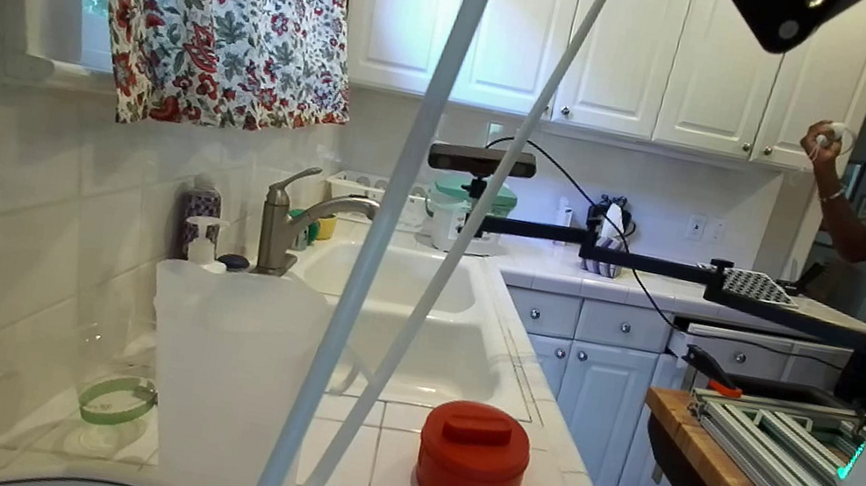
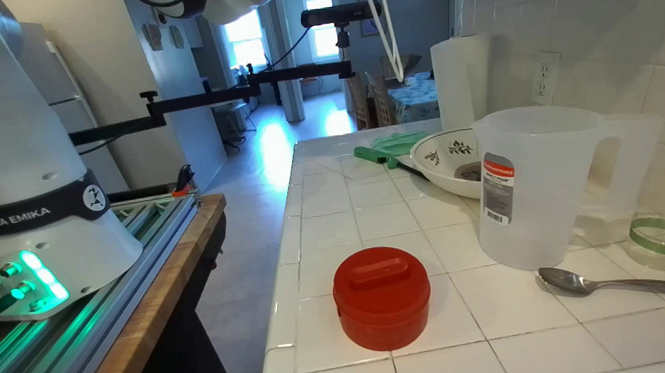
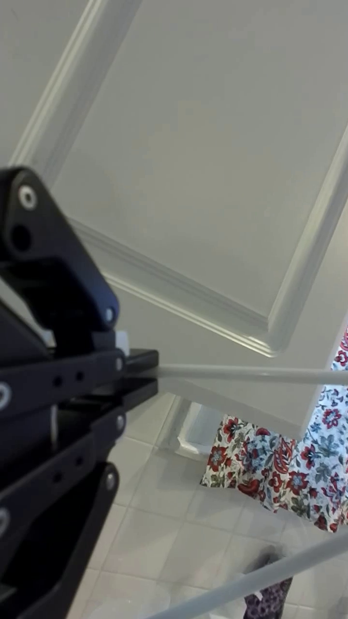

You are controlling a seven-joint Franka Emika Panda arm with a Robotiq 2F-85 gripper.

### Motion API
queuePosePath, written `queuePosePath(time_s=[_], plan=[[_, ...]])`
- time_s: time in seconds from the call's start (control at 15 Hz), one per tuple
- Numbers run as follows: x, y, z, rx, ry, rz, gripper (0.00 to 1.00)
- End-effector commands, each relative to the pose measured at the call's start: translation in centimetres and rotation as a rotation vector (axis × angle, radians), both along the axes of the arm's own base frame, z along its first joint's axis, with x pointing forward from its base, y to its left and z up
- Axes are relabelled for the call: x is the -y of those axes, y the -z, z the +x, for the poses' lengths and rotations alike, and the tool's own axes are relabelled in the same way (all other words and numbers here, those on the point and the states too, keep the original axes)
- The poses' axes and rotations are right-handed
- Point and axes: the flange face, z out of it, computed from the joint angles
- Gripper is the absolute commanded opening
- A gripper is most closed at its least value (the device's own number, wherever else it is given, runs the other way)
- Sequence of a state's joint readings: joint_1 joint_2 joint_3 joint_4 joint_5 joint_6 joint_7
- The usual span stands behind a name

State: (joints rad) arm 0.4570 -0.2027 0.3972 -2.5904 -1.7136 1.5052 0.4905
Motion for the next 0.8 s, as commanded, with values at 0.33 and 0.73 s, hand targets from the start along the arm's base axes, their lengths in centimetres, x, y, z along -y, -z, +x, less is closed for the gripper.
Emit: queuePosePath(time_s=[0.33,0.73], plan=[[-0.21,-1.1,0.24,-0.002,-0.048,-0.022,0.02],[-0.7,-1.24,0.24,-0.016,-0.043,-0.033,0.02]])
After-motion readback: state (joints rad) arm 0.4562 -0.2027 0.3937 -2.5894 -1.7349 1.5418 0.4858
